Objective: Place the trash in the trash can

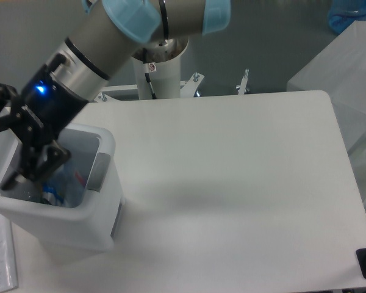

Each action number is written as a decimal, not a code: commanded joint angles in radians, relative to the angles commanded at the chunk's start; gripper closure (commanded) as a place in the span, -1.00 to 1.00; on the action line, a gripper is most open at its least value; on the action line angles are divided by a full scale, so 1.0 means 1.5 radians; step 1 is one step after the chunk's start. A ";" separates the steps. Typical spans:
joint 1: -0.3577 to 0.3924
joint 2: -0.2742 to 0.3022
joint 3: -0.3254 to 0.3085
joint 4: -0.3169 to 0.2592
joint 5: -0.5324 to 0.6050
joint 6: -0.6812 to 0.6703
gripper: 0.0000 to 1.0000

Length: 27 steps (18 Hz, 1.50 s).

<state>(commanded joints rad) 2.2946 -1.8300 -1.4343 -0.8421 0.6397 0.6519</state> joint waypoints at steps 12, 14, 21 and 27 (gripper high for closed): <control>0.218 -0.027 -0.010 -0.004 0.124 0.066 -1.00; 0.237 -0.038 -0.008 -0.003 0.188 0.077 -1.00; 0.282 -0.047 -0.040 -0.045 0.384 0.287 -1.00; 0.267 -0.071 -0.005 -0.138 0.535 0.359 -1.00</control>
<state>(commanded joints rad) 2.6953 -1.9359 -1.4421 -1.0490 1.4419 1.1900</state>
